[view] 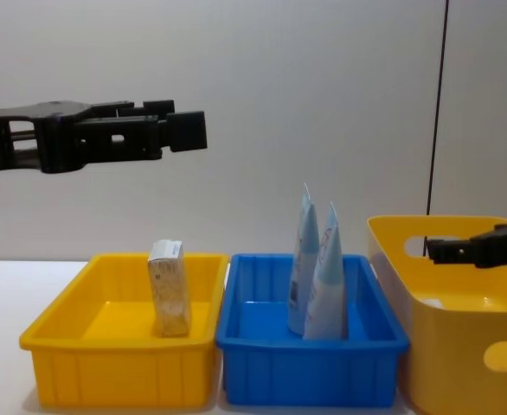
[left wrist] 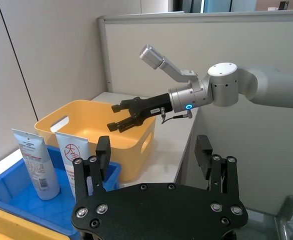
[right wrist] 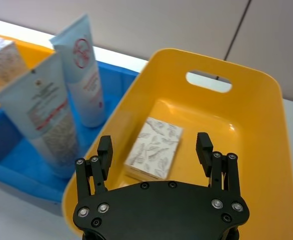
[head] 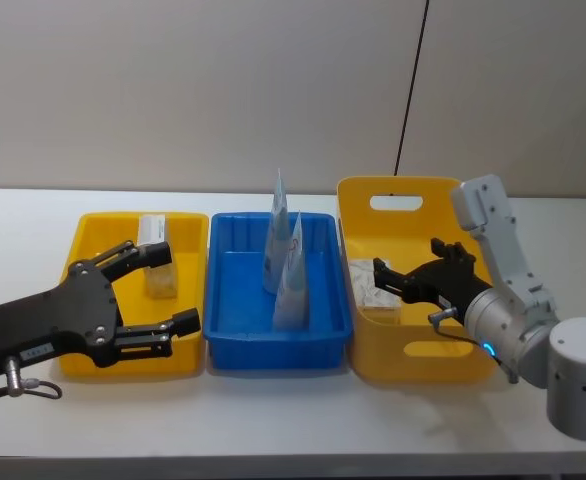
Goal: Bimanual collaborative sorting of washing and personal care products
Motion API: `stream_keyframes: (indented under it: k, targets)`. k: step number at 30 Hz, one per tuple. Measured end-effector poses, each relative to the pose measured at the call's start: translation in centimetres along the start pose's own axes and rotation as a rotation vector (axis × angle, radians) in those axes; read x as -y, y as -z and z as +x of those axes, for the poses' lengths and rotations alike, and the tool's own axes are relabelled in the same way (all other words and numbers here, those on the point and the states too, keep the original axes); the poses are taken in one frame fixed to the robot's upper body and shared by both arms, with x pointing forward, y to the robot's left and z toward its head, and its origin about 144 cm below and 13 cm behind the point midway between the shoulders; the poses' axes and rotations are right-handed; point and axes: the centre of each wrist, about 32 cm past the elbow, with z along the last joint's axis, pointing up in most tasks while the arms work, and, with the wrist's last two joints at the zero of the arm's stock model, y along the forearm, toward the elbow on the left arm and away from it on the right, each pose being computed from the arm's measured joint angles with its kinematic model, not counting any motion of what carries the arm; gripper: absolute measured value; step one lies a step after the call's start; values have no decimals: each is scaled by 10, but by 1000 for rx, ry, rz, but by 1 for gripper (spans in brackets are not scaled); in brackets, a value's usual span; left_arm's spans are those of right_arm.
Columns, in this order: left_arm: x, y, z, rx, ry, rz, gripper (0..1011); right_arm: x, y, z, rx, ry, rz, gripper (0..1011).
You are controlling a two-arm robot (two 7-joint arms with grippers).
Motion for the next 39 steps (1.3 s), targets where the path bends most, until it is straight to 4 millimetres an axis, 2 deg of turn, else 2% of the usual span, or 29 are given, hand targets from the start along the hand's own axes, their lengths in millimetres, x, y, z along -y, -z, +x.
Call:
stream_keyframes:
  k: [8, 24, 39]
  targets:
    - [0, 0, 0, 0, 0, 0, 1001, 6, -8, -5, 3, -76, 18, 1005]
    - [0, 0, 0, 0, 0, 0, 1001, 27, -28, -33, 22, -248, 50, 1005]
    - [0, 0, 0, 0, 0, 0, 1001, 25, -32, -57, 18, -250, 38, 1004]
